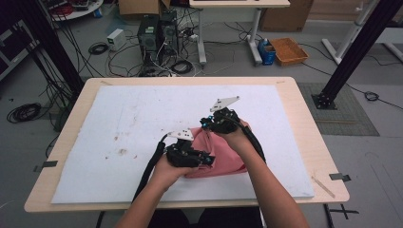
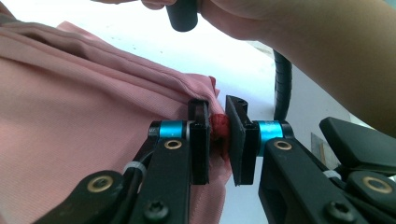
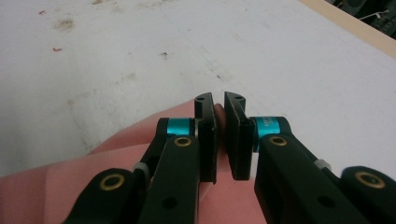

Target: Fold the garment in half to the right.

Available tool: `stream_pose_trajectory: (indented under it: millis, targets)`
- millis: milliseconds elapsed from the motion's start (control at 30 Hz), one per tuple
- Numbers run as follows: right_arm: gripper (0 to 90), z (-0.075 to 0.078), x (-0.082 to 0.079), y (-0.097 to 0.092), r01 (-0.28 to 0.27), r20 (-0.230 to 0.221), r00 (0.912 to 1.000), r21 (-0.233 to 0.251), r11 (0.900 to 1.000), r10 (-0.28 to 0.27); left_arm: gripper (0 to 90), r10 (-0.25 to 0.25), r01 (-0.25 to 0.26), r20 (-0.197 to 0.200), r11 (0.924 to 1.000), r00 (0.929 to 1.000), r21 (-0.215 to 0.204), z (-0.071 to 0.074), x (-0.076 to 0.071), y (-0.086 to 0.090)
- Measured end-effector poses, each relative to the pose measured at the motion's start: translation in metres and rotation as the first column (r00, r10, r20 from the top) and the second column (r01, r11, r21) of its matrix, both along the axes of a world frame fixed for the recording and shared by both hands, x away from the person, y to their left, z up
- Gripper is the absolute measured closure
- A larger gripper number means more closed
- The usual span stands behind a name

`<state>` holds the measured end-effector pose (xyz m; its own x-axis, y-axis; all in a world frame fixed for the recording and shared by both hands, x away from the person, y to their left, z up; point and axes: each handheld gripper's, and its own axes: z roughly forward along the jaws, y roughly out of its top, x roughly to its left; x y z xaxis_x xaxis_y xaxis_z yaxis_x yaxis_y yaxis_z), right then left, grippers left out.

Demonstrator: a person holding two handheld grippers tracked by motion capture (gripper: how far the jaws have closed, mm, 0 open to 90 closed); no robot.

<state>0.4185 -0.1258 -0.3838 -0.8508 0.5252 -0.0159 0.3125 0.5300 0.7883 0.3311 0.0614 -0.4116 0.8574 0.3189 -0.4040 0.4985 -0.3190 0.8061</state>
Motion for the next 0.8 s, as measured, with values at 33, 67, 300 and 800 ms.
stream_pose_trajectory:
  millis: [33,67,300,800]
  targets:
    - [84.3,0.0,0.0,-0.003,0.005,0.002,1.0,-0.002,1.0,-0.005,79.9,-0.002,0.002,-0.004,1.0,1.0,0.001,-0.001,0.001,-0.002]
    - [84.3,-0.001,0.0,-0.006,0.011,-0.001,0.9999,0.0,0.9999,-0.011,79.8,-0.005,0.005,-0.007,1.0,1.0,0.005,-0.002,0.002,-0.005]
    - [84.3,-0.006,0.0,-0.024,0.049,-0.008,0.9987,-0.008,0.9988,-0.049,79.9,-0.018,0.019,-0.018,0.9995,0.9997,0.027,-0.007,0.006,-0.022]
    - [84.3,-0.018,0.001,-0.046,0.093,-0.017,0.9955,-0.021,0.9954,-0.094,79.8,-0.046,0.048,-0.032,0.9963,0.9984,0.071,-0.01,0.016,-0.051]
